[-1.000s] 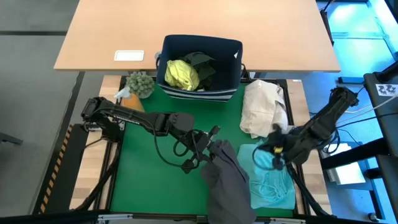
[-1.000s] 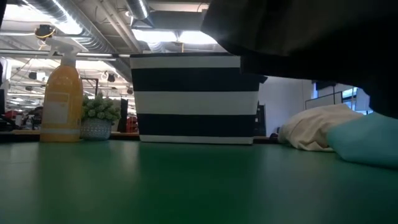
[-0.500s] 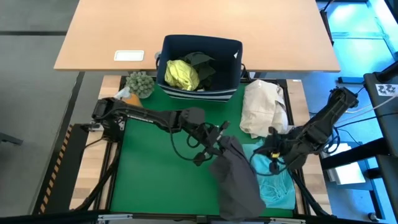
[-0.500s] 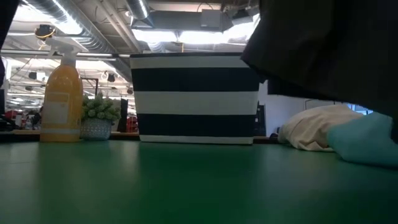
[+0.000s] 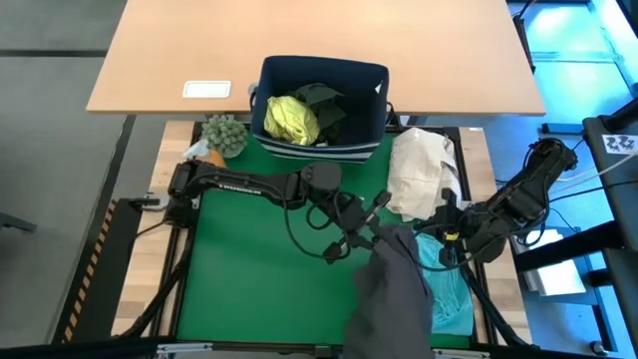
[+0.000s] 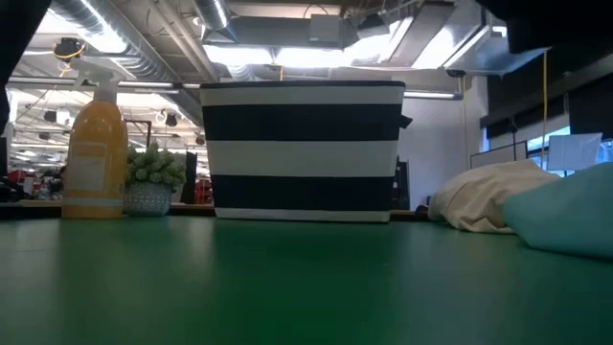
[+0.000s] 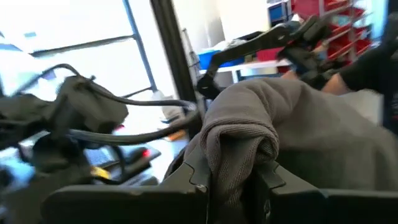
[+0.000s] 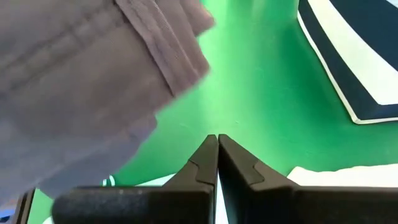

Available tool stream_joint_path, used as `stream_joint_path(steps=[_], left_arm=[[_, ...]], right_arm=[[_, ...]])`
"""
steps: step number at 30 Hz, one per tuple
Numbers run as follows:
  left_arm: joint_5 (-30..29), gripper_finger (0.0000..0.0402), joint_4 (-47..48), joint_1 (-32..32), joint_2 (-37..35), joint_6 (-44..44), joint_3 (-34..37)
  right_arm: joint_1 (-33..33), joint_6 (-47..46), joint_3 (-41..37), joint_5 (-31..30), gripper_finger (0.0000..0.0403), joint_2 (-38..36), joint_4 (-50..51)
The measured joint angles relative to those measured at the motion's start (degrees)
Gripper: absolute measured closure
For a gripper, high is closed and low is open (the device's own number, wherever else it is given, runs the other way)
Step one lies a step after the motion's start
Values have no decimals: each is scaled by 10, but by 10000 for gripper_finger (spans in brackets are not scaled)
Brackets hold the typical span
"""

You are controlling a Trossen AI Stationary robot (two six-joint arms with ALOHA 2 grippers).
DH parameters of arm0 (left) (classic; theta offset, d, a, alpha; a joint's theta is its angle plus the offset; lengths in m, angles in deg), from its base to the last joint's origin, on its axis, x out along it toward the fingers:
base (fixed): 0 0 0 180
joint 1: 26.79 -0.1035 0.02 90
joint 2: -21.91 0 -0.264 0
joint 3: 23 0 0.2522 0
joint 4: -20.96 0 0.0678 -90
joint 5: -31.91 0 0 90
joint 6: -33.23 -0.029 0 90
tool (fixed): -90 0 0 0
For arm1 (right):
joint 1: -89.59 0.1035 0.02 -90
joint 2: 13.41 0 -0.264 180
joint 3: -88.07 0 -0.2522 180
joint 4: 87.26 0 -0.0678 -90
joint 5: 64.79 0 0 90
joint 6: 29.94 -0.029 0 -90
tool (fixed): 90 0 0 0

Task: Fold laundry
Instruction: Stack the black shorts on the blue shorts

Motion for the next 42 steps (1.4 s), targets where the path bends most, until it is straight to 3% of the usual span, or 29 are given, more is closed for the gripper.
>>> stream_joint_path(steps=[8, 14, 19, 25, 32, 38, 42], left_arm=[[4, 364, 7, -19, 38, 38, -37], [22, 364, 100, -16, 41, 56, -38], [41, 364, 113, -1, 42, 56, -38], [51, 364, 151, 11, 31, 56, -38], [50, 364, 182, 14, -21, 40, -38], [36, 364, 264, 18, -66, 3, -38], [26, 364, 352, 17, -107, -22, -38]], right_arm=[[0, -5, 18, 11, 391, 0, 50], [0, -41, 42, 10, 391, 0, 131], [0, -63, 48, 22, 391, 0, 176], [0, -135, 20, 186, 398, 17, 226], [0, -144, -61, 346, 401, 68, 157], [0, -202, -154, 430, 401, 106, 130], [0, -214, -227, 478, 402, 116, 28]])
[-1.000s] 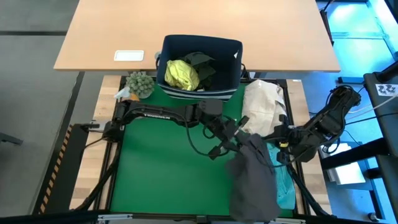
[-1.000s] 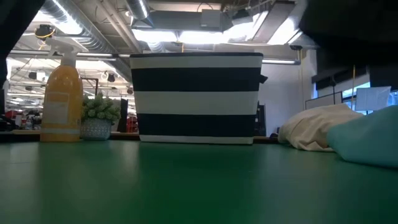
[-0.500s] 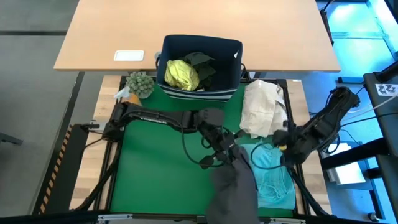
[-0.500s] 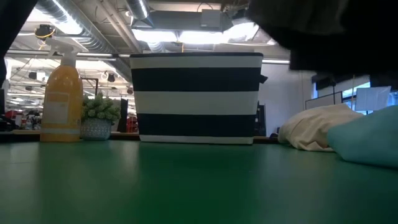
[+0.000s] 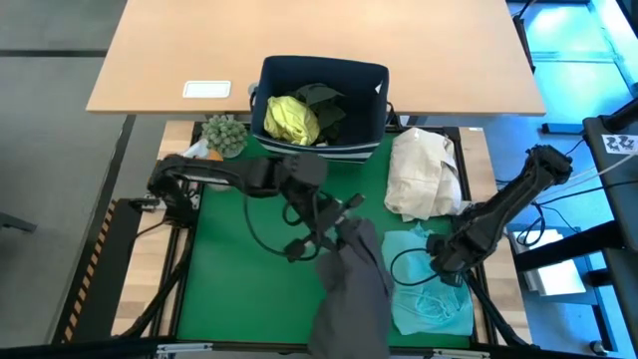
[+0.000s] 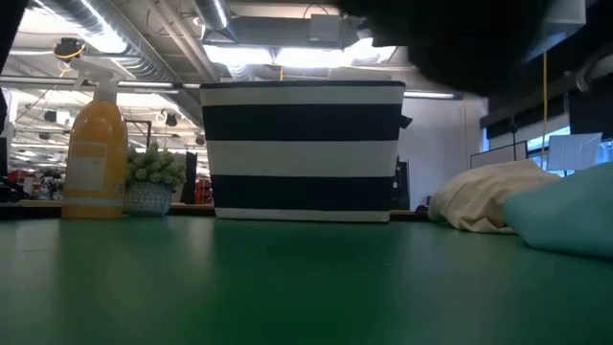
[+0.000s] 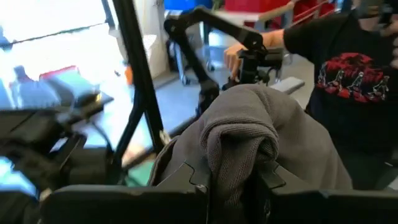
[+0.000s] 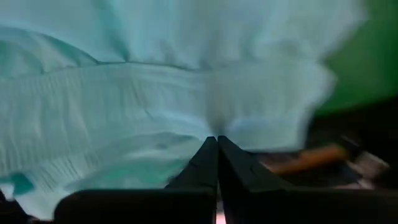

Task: Fold laundry
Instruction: Stack the black shorts on the blue shorts

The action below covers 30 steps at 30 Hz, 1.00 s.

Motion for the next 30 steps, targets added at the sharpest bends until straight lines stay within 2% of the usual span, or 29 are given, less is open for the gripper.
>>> stream_joint_path(steps=[6, 11, 18, 25, 30], left_arm=[[-64, 364, 125, 10, -39, 3, 0], [-113, 364, 152, 31, -52, 10, 0], [-142, 364, 149, 56, -51, 5, 0], [-146, 364, 123, 70, -51, 3, 0], [-147, 364, 91, 74, -56, -12, 0]], right_arm=[[-1, -11, -72, -8, 402, 3, -195], [-30, 5, -80, -40, 402, 24, -229], [-140, 108, -78, -41, 402, 78, -333], [-261, 217, -80, -35, 402, 106, -457], [-332, 286, -46, -36, 402, 107, -460]])
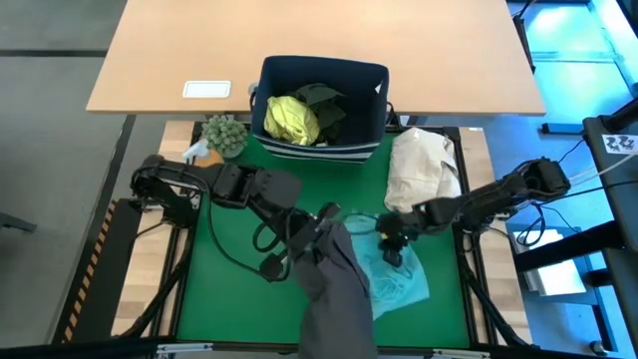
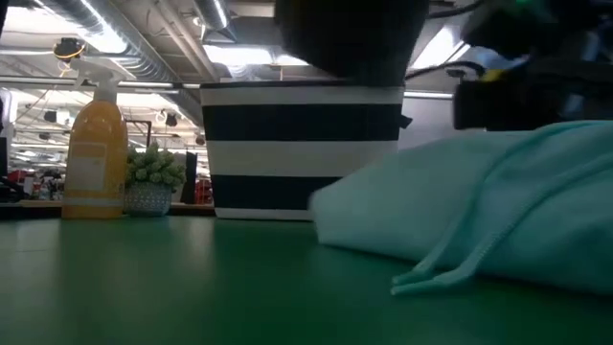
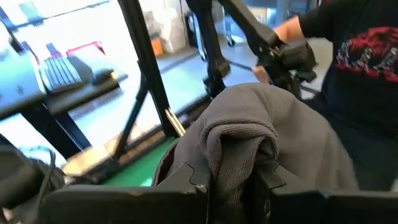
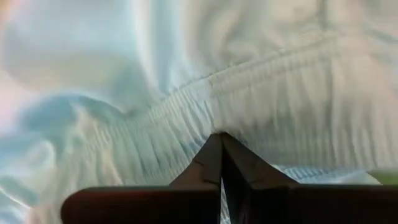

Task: Fold laundry
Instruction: Stack the black shorts on the blue shorts

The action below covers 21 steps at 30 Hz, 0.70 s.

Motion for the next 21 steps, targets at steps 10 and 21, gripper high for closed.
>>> stream_joint_path(steps=[10, 21], left_arm=[[-17, 364, -75, -1, -4, -27, 0], [-76, 364, -95, -1, -1, -47, 0]], right_arm=[[3, 79, 192, 44, 402, -4, 303], [107, 28, 289, -163, 402, -223, 407]])
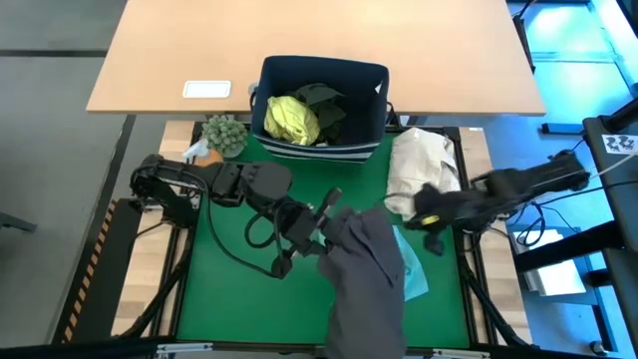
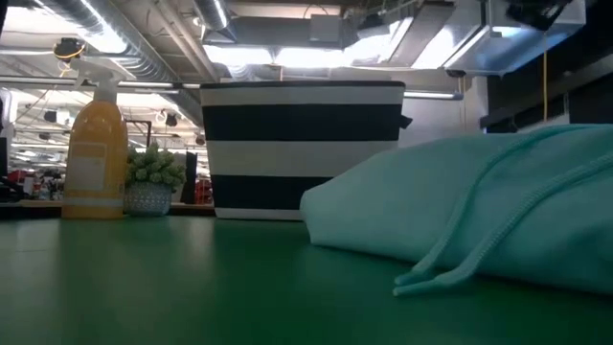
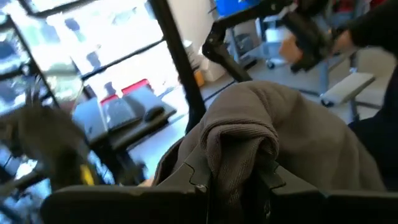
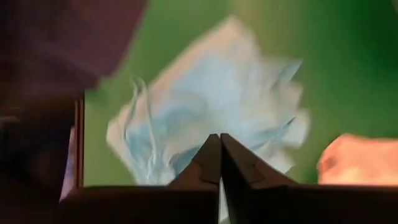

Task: Fold laundry
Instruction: Stack the black shorts on the blue shorts

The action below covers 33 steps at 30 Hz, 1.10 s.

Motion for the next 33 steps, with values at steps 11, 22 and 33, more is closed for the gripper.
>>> stream_joint_path(steps=[11, 22, 33], left_arm=[[-63, 364, -20, -60, 2, 16, 60], [-15, 364, -52, -130, 34, 47, 62], [-32, 364, -86, -160, 54, 45, 62]], right_arm=[[137, 41, -97, -164, 402, -139, -246], [143, 201, -44, -74, 304, -62, -343], [142, 204, 24, -187, 126, -49, -265]])
